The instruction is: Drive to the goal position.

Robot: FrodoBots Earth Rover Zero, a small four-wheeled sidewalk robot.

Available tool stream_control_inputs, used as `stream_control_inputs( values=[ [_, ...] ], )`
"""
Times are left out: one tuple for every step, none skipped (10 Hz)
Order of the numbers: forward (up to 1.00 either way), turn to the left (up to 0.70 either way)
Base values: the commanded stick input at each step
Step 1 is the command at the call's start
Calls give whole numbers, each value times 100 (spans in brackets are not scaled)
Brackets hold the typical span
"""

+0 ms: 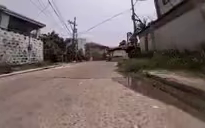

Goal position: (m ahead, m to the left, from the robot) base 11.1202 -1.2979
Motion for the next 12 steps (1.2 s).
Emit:
stream_control_inputs(
  values=[
    [70,0],
    [70,0],
    [70,0],
    [70,0],
    [70,0],
    [70,0],
    [70,0],
    [70,0],
    [70,-11],
    [70,-35],
    [70,-35],
    [70,-26]
  ],
)
